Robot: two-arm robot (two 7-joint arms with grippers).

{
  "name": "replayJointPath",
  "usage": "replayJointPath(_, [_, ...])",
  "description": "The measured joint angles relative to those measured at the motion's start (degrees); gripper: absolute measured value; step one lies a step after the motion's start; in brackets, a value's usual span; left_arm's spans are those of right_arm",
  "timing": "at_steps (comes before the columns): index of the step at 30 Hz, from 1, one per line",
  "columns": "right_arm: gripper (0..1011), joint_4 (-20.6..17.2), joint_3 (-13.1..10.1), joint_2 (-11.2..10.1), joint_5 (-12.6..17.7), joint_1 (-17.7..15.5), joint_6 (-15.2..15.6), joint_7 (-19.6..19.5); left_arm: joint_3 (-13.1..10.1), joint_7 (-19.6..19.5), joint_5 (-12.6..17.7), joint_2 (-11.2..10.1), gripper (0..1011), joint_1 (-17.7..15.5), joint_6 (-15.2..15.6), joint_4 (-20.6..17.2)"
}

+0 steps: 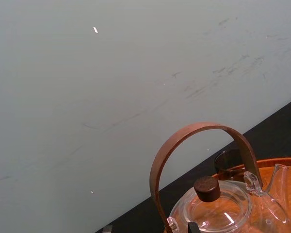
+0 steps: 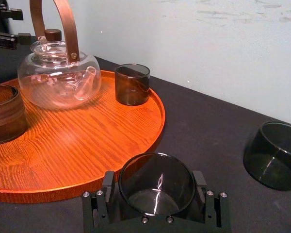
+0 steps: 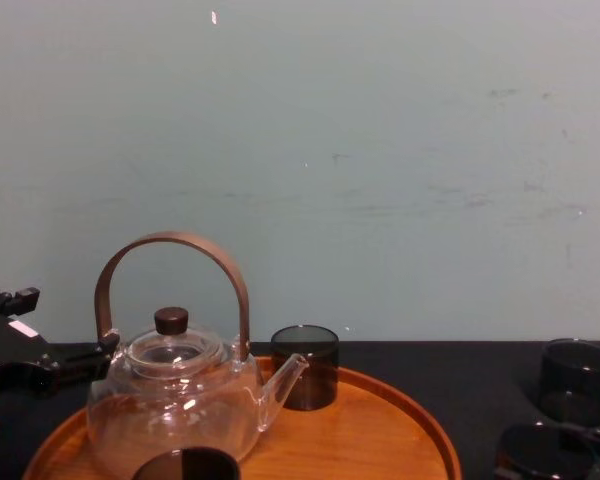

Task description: Pick up the glass from the table and place it on the tray.

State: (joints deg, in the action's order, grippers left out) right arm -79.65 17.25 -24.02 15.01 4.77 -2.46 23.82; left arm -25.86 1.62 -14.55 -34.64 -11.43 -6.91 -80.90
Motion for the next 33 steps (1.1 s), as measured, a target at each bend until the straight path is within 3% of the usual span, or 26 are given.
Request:
replayJointPath(19, [1003,0.3,0.2,0.2,-0.3,0.3,-0.2,-0.2,0.0,0.0,0.0,0.0,1010,0.0,0.0,0.0])
replayJointPath(23, [918,0.3,0.2,0.2,-0.3,0.3,-0.2,-0.2,0.0,0.0,0.0,0.0,1010,0.0,0.0,0.0])
replayJointPath(33, [905,0.2,0.2,0.1,-0.2,0.2,-0.2,-0.2,0.0,0.0,0.0,0.0,1010,0.0,0.0,0.0])
